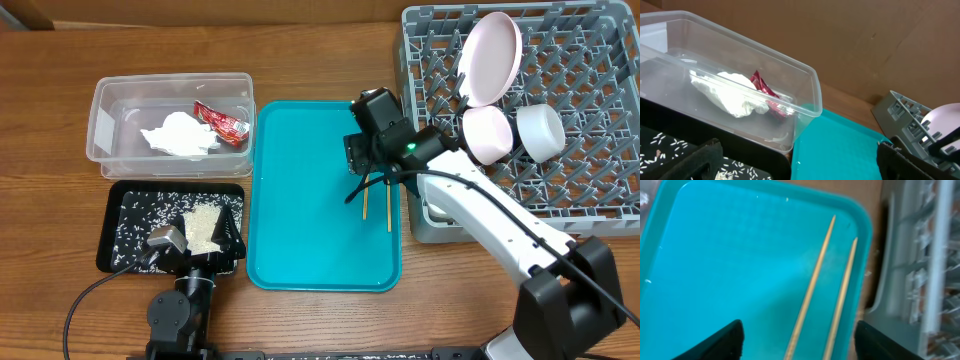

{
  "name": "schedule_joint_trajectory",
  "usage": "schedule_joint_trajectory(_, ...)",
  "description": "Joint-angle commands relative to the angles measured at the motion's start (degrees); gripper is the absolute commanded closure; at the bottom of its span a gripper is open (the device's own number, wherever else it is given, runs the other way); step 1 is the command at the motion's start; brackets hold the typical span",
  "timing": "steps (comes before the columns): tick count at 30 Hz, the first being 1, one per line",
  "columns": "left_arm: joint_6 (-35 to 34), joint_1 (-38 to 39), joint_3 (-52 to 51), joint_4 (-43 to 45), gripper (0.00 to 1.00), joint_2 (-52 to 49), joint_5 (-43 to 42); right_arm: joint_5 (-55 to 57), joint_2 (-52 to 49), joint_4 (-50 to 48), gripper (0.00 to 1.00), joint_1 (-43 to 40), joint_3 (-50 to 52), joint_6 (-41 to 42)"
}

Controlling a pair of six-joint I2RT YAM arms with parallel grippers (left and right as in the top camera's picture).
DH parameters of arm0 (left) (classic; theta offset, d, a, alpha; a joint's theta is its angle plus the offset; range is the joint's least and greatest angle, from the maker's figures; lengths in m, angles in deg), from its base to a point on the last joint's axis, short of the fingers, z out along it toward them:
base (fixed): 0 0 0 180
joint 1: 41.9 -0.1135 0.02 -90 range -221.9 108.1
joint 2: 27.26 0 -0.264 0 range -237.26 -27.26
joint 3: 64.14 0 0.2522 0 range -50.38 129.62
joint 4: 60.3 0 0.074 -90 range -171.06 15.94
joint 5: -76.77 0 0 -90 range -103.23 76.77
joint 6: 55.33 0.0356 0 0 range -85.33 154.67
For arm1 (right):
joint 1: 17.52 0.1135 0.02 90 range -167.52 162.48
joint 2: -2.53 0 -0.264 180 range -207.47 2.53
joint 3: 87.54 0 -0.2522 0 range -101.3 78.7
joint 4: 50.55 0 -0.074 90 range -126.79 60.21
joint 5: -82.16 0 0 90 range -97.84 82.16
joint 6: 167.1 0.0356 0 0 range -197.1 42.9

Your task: Sort waste into correct bins and load items into the dishwasher

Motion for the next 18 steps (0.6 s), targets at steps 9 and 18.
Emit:
schedule_joint_trajectory(9,-0.6,-0.6,-0.2,0.1,0.0,0.6,-0.5,-5.5,-12.3,-0.4,0.44,-0.2,2.6,3.5)
schedule_joint_trajectory(18,-0.6,-0.6,-0.2,0.1,0.0,0.6,-0.5,-6.7,-13.7,2.3,0.96,0.3,2.0,3.5)
